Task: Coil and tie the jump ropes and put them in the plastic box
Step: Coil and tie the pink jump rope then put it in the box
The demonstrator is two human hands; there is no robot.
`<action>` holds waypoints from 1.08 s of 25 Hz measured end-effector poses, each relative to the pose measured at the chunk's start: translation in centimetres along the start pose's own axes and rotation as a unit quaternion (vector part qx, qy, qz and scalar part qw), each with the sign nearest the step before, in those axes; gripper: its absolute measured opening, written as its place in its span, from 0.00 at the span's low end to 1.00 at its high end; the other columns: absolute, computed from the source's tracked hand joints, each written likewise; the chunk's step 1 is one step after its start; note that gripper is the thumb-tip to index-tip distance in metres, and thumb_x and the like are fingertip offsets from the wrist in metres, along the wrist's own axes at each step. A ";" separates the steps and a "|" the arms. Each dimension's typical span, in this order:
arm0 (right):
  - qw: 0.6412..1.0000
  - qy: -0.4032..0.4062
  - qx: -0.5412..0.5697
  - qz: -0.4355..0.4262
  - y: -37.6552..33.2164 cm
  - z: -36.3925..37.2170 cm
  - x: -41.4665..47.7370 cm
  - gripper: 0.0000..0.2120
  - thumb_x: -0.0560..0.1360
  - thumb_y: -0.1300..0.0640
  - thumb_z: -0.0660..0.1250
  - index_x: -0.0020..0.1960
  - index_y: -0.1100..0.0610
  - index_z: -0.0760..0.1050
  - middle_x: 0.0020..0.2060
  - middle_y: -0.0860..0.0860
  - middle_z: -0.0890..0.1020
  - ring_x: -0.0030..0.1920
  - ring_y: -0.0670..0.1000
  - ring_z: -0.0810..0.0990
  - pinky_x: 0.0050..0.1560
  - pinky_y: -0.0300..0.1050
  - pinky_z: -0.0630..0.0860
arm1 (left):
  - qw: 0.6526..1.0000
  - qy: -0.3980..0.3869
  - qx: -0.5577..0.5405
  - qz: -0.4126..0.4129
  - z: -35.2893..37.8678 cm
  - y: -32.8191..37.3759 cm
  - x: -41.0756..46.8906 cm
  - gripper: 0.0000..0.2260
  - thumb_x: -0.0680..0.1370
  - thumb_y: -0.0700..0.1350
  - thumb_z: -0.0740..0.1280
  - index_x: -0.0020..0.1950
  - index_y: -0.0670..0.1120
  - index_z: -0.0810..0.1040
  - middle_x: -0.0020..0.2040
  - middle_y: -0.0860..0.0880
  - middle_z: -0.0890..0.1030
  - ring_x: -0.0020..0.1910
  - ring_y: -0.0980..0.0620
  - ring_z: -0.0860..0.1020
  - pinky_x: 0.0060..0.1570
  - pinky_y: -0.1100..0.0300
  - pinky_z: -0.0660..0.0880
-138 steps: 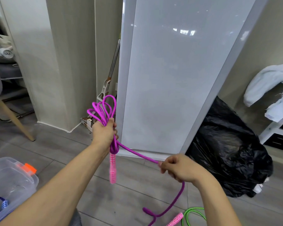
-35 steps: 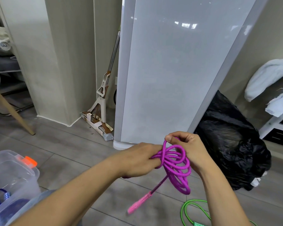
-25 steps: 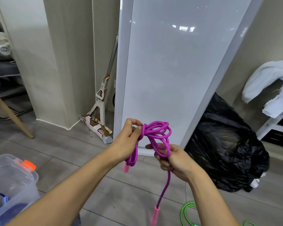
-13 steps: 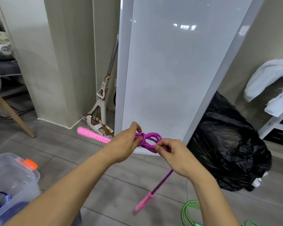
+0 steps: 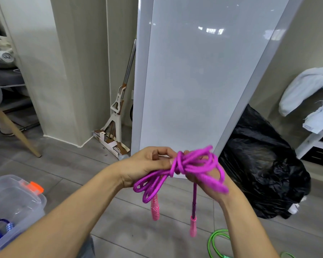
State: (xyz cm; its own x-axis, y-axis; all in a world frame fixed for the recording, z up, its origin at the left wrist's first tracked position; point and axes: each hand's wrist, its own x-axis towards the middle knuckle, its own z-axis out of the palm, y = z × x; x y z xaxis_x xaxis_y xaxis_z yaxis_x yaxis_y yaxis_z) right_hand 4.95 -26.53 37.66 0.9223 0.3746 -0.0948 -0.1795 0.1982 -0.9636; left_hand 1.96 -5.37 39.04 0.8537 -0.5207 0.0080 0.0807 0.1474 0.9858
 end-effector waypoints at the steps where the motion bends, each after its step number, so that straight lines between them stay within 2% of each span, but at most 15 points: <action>1: 0.999 -0.004 -0.039 -0.013 0.3 0.0 0.1 0.14 0.81 0.61 0.63 0.38 0.56 0.78 0.31 0.53 0.71 0.23 0.47 0.66 0.26 0.38 0.65 | 0.998 0.061 -0.025 0.009 0.2 0.1 0.2 0.03 0.78 0.37 0.67 0.51 0.41 0.78 0.41 0.44 0.83 0.34 0.55 0.80 0.37 0.66 0.76; 2: 0.994 -0.012 -0.103 -0.024 0.5 0.1 0.0 0.13 0.80 0.57 0.65 0.38 0.56 0.79 0.30 0.52 0.67 0.24 0.47 0.60 0.26 0.39 0.59 | 0.991 0.129 -0.039 0.016 0.1 0.0 0.4 0.03 0.78 0.36 0.67 0.51 0.40 0.78 0.38 0.46 0.83 0.32 0.56 0.79 0.34 0.67 0.75; 4: 0.977 -0.029 -0.212 0.002 0.7 0.4 -0.4 0.13 0.82 0.53 0.63 0.46 0.57 0.84 0.30 0.52 0.67 0.25 0.47 0.57 0.27 0.40 0.55 | 0.967 0.254 -0.006 0.032 -0.7 -0.5 1.0 0.04 0.78 0.38 0.69 0.51 0.41 0.79 0.37 0.47 0.84 0.35 0.54 0.80 0.34 0.66 0.75; 6: 0.961 -0.059 -0.264 0.050 0.8 0.6 -0.9 0.14 0.84 0.54 0.60 0.53 0.56 0.84 0.29 0.51 0.69 0.24 0.47 0.60 0.26 0.38 0.58 | 0.932 0.323 0.160 0.040 -1.7 -1.6 1.5 0.05 0.77 0.43 0.72 0.52 0.47 0.78 0.42 0.49 0.85 0.42 0.52 0.83 0.41 0.61 0.78; 8: 0.948 -0.084 -0.299 0.074 0.6 0.9 -1.2 0.12 0.84 0.56 0.61 0.55 0.57 0.83 0.29 0.51 0.70 0.24 0.47 0.62 0.26 0.37 0.61 | 0.890 0.302 0.339 0.042 -2.2 -2.7 1.6 0.06 0.77 0.46 0.71 0.51 0.53 0.76 0.44 0.52 0.84 0.45 0.53 0.83 0.46 0.54 0.80; 10: 0.943 -0.090 -0.314 0.065 0.4 1.0 -1.3 0.09 0.82 0.59 0.63 0.54 0.60 0.83 0.29 0.51 0.70 0.25 0.46 0.64 0.26 0.36 0.61 | 0.850 0.242 0.468 0.027 -2.4 -3.1 1.4 0.06 0.77 0.48 0.71 0.51 0.55 0.75 0.44 0.54 0.82 0.45 0.54 0.81 0.48 0.51 0.80; 11: 0.940 -0.082 -0.328 0.045 0.2 0.9 -1.3 0.08 0.81 0.59 0.65 0.52 0.61 0.83 0.28 0.50 0.70 0.24 0.46 0.64 0.26 0.36 0.61 | 0.842 0.198 0.502 0.011 -2.5 -2.9 1.2 0.06 0.77 0.48 0.71 0.50 0.56 0.76 0.43 0.54 0.82 0.44 0.54 0.80 0.47 0.51 0.80; 12: 0.937 -0.064 -0.343 0.022 0.0 0.7 -1.3 0.07 0.80 0.60 0.67 0.50 0.61 0.83 0.26 0.49 0.71 0.24 0.46 0.64 0.25 0.36 0.61 | 0.849 0.148 0.507 -0.009 -2.6 -2.7 1.0 0.06 0.76 0.48 0.71 0.51 0.56 0.77 0.43 0.54 0.83 0.44 0.54 0.81 0.47 0.53 0.80; 15: 0.948 -0.003 -0.316 -0.041 -0.5 0.1 -1.3 0.04 0.74 0.61 0.75 0.42 0.62 0.82 0.23 0.49 0.73 0.22 0.47 0.66 0.24 0.37 0.63 | 0.923 -0.007 0.378 -0.072 -2.2 -1.8 0.4 0.06 0.76 0.44 0.72 0.51 0.52 0.80 0.45 0.47 0.86 0.42 0.52 0.82 0.47 0.56 0.79; 17: 0.973 0.031 -0.222 -0.059 -0.7 -0.2 -1.0 0.05 0.71 0.63 0.76 0.39 0.62 0.81 0.23 0.49 0.74 0.22 0.47 0.67 0.24 0.37 0.65 | 0.971 -0.079 0.207 -0.094 -1.3 -1.1 0.0 0.06 0.77 0.39 0.71 0.52 0.48 0.80 0.47 0.40 0.85 0.40 0.51 0.81 0.46 0.58 0.79; 18: 0.987 0.043 -0.145 -0.054 -0.8 -0.2 -0.8 0.05 0.72 0.64 0.74 0.39 0.62 0.80 0.25 0.50 0.76 0.24 0.48 0.70 0.24 0.38 0.68 | 0.986 -0.088 0.112 -0.086 -0.9 -0.9 -0.1 0.06 0.78 0.38 0.69 0.54 0.46 0.79 0.46 0.40 0.84 0.38 0.51 0.81 0.44 0.60 0.79; 20: 0.997 0.039 -0.053 -0.039 -0.6 -0.1 -0.3 0.06 0.74 0.61 0.72 0.39 0.60 0.79 0.30 0.55 0.77 0.25 0.49 0.74 0.25 0.39 0.71 | 0.996 -0.048 -0.061 -0.052 -0.3 -0.7 0.1 0.09 0.79 0.37 0.67 0.58 0.41 0.76 0.44 0.42 0.83 0.35 0.52 0.81 0.40 0.60 0.80; 22: 0.996 0.008 -0.089 -0.025 0.0 0.3 -0.2 0.11 0.72 0.50 0.74 0.38 0.57 0.82 0.28 0.55 0.72 0.20 0.47 0.65 0.22 0.36 0.59 | 0.983 0.017 -0.180 -0.010 -0.6 -0.8 0.6 0.13 0.77 0.40 0.68 0.60 0.39 0.75 0.45 0.42 0.82 0.33 0.50 0.79 0.39 0.57 0.80; 24: 0.992 -0.023 -0.122 0.015 0.5 0.7 -0.3 0.14 0.75 0.49 0.69 0.41 0.59 0.83 0.26 0.53 0.70 0.20 0.48 0.63 0.24 0.38 0.57 | 0.973 0.102 -0.207 0.023 -1.2 -1.0 1.1 0.12 0.76 0.41 0.71 0.58 0.39 0.78 0.45 0.41 0.81 0.33 0.50 0.78 0.38 0.57 0.79; 27: 0.988 -0.061 -0.127 0.069 0.2 -0.1 -0.7 0.11 0.78 0.54 0.66 0.46 0.62 0.81 0.30 0.56 0.74 0.26 0.52 0.71 0.29 0.42 0.69 | 0.959 0.216 -0.181 0.021 -1.2 -1.4 1.6 0.16 0.73 0.40 0.70 0.59 0.39 0.77 0.39 0.42 0.83 0.29 0.51 0.78 0.31 0.59 0.78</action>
State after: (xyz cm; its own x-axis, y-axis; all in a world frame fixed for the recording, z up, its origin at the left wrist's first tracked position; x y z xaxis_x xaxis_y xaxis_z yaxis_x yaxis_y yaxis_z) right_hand 4.28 -26.85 37.49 0.8440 0.4921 -0.2134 -0.1939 -0.0909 -0.9768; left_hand 3.78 -5.41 37.48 0.9873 -0.1221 -0.1016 0.1486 0.4837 0.8625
